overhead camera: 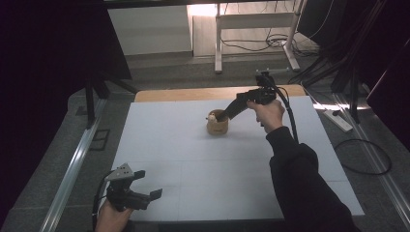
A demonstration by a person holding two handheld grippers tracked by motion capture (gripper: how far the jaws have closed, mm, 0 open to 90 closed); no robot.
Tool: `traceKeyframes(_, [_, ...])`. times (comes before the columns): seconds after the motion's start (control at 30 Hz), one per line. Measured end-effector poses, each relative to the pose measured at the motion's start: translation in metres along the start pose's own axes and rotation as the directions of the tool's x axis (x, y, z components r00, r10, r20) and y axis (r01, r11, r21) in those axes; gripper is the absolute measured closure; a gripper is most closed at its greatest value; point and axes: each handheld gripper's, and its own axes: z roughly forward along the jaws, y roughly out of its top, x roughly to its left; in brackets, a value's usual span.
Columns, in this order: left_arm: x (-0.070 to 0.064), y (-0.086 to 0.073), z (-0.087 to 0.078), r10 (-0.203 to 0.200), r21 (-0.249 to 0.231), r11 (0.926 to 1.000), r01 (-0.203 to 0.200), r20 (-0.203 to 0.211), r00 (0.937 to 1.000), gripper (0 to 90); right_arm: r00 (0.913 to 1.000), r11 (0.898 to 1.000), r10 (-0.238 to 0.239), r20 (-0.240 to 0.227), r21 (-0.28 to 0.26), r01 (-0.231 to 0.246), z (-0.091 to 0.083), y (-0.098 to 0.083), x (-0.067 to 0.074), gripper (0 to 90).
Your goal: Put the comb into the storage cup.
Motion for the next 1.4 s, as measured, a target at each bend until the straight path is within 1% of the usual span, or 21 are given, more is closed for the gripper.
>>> traceKeyframes(0.27, [0.0,0.0,0.0,-0.001,0.001,1.0,0.001,0.004,1.0,0.0,1.0,1.0,0.0,-0.008,0.001,0.0,-0.001,-0.001,-0.003,84.3])
traceKeyframes(0.4, [0.0,0.0,0.0,-0.001,0.002,1.0,0.001,0.003,1.0,0.0,0.9999,1.0,0.002,-0.01,-0.003,-0.002,-0.001,-0.003,-0.006,83.8])
traceKeyframes(0.57, [0.001,0.0,0.0,-0.002,0.003,1.0,0.002,0.005,1.0,0.0,0.9999,1.0,0.011,-0.006,-0.002,-0.011,-0.002,-0.006,-0.012,83.4])
traceKeyframes(0.67, [0.001,0.0,0.0,-0.002,0.003,1.0,0.002,0.005,1.0,0.0,1.0,1.0,0.009,-0.001,0.0,-0.009,-0.002,-0.006,-0.014,83.0])
traceKeyframes(0.93, [0.001,0.0,0.0,-0.005,0.002,1.0,0.005,0.005,1.0,0.0,0.9999,1.0,-0.002,0.014,0.014,0.002,-0.001,-0.008,-0.016,80.8])
traceKeyframes(1.03, [0.001,0.0,0.0,-0.006,0.002,1.0,0.006,0.007,1.0,0.0,0.9996,1.0,-0.019,0.022,0.021,0.019,0.001,-0.009,-0.015,78.3])
traceKeyframes(1.4, [0.001,0.0,0.0,-0.009,0.003,1.0,0.009,0.008,0.9999,0.0,0.9977,0.998,-0.051,0.045,0.028,0.05,0.002,-0.01,-0.013,69.9])
